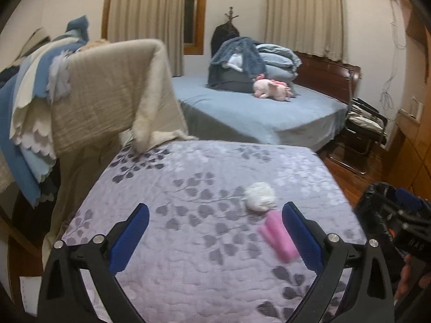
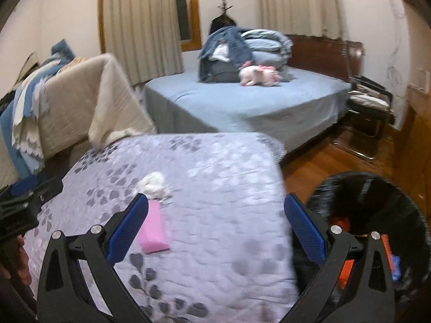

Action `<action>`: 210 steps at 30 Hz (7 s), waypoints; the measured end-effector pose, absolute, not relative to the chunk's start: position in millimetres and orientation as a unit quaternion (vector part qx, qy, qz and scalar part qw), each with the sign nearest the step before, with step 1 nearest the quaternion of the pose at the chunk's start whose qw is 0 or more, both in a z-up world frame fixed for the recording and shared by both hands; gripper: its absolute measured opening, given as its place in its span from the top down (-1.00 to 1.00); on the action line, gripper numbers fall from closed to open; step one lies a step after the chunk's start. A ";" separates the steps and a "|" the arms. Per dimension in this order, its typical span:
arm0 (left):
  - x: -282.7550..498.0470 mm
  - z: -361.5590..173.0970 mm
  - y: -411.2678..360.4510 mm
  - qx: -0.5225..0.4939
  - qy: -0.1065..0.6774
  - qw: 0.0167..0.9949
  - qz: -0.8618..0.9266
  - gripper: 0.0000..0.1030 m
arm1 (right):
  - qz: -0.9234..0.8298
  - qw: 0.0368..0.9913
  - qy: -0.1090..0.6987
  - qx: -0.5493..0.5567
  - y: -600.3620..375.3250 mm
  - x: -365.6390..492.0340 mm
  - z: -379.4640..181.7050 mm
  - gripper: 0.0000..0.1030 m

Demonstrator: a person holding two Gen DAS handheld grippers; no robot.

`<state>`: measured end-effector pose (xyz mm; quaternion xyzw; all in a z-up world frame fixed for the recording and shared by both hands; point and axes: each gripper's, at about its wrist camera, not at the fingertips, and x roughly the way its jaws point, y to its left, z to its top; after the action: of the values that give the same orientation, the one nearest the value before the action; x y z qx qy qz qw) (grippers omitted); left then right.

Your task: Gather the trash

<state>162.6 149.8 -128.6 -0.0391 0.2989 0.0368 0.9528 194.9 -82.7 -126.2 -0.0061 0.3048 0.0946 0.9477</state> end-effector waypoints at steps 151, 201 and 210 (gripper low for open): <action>123.0 -49.9 -78.6 0.010 0.280 0.946 -0.160 0.20 | -0.003 0.962 0.273 0.030 -246.8 76.0 -35.1 0.72; 217.4 -105.8 -207.9 0.013 0.301 0.910 -0.284 -0.63 | -0.175 0.935 0.302 0.064 -383.7 110.7 -103.8 -0.83; 202.1 -80.1 -145.9 0.017 0.288 0.929 -0.231 -0.88 | -0.144 0.943 0.296 0.053 -356.5 95.3 -80.2 -0.90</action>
<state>202.1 -145.9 -80.1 0.0174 0.2882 -0.2312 0.9291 95.3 -356.5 -80.2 0.0528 0.2956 -0.1444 0.9428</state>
